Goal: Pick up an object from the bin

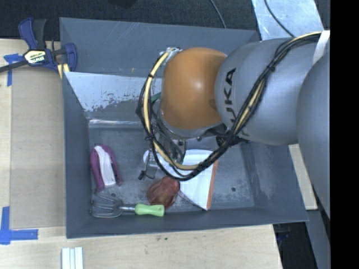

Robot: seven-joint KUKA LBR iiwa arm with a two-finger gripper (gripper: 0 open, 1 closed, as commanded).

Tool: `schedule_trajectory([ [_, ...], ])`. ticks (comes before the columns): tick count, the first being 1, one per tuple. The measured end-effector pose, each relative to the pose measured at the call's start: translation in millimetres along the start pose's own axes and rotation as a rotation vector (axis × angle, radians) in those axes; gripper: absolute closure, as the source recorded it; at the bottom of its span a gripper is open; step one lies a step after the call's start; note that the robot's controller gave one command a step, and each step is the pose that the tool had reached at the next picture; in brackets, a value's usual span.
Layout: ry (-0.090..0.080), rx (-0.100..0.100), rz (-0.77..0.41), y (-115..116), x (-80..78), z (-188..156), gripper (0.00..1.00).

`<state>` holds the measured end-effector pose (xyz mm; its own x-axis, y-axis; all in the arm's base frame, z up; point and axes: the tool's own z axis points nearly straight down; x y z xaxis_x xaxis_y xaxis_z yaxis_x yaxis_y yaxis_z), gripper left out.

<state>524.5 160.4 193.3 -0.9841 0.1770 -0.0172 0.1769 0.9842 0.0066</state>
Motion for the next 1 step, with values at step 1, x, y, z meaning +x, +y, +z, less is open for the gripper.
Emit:
schedule_trajectory([
  [1, 0.014, 0.001, -0.016, 34.4, 15.9, 14.5, 0.0],
])
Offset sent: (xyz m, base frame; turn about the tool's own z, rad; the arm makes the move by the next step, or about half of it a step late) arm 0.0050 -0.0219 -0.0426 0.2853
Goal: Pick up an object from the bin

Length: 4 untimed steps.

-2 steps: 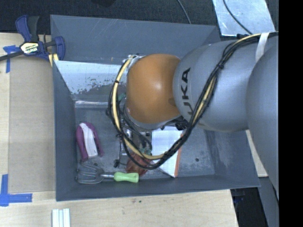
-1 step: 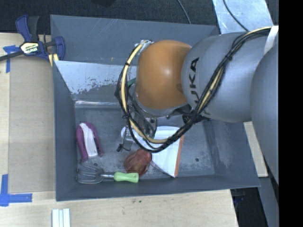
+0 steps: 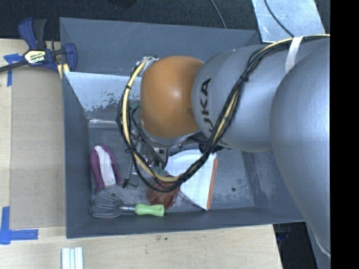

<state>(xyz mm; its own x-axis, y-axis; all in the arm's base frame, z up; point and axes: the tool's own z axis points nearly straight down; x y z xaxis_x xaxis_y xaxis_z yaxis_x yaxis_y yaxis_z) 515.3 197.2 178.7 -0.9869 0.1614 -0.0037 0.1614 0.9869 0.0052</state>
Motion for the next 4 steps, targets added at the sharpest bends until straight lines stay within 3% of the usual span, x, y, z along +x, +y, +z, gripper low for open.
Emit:
schedule_trajectory([
  [1, -0.012, -0.001, 0.297, -51.5, -21.3, 24.7, 0.0],
  [2, -0.012, 0.002, 0.313, -55.7, -12.2, 29.2, 0.0],
  [3, -0.022, -0.001, 0.25, -70.7, -87.3, 45.3, 0.0],
  [4, -0.008, -0.001, 0.344, -84.2, -31.9, 39.6, 0.0],
])
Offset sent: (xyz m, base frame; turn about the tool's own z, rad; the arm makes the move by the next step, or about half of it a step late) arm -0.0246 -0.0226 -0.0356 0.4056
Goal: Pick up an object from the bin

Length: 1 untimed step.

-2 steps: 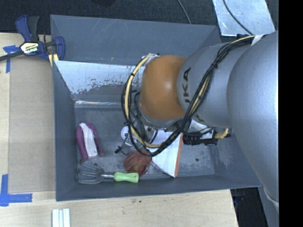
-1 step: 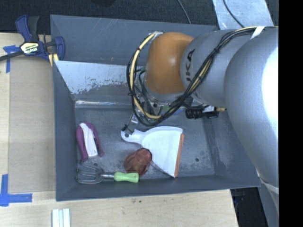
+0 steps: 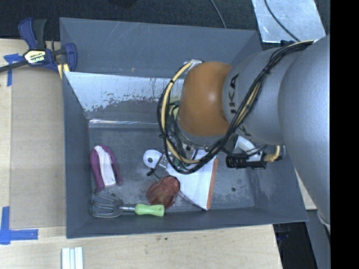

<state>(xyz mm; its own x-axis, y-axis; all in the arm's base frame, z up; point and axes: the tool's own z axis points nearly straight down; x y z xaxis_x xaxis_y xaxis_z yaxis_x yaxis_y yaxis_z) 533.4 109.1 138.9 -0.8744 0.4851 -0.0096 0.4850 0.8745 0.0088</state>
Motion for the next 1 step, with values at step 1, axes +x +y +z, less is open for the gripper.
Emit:
schedule_trajectory([
  [1, -0.015, -0.002, -0.195, 16.7, -23.2, 67.2, 0.0],
])
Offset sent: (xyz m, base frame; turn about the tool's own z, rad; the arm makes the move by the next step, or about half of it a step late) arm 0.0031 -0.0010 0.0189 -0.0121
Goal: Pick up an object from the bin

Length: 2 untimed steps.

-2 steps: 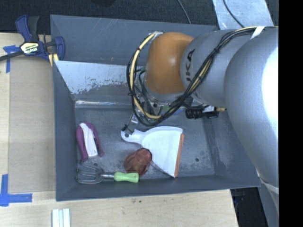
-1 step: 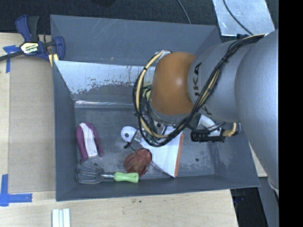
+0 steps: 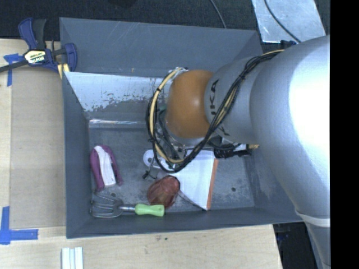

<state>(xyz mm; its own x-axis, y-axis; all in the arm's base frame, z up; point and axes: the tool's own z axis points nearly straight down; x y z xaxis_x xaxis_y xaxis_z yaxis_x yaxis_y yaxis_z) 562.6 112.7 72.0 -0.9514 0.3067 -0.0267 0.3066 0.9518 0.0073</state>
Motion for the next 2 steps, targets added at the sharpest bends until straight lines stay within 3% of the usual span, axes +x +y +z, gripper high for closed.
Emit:
schedule_trajectory([
  [1, 0.016, 0.008, 0.054, -5.8, 8.7, -15.3, 0.0],
  [2, 0.004, 0.002, 0.075, -3.9, -0.4, -43.3, 0.0],
])
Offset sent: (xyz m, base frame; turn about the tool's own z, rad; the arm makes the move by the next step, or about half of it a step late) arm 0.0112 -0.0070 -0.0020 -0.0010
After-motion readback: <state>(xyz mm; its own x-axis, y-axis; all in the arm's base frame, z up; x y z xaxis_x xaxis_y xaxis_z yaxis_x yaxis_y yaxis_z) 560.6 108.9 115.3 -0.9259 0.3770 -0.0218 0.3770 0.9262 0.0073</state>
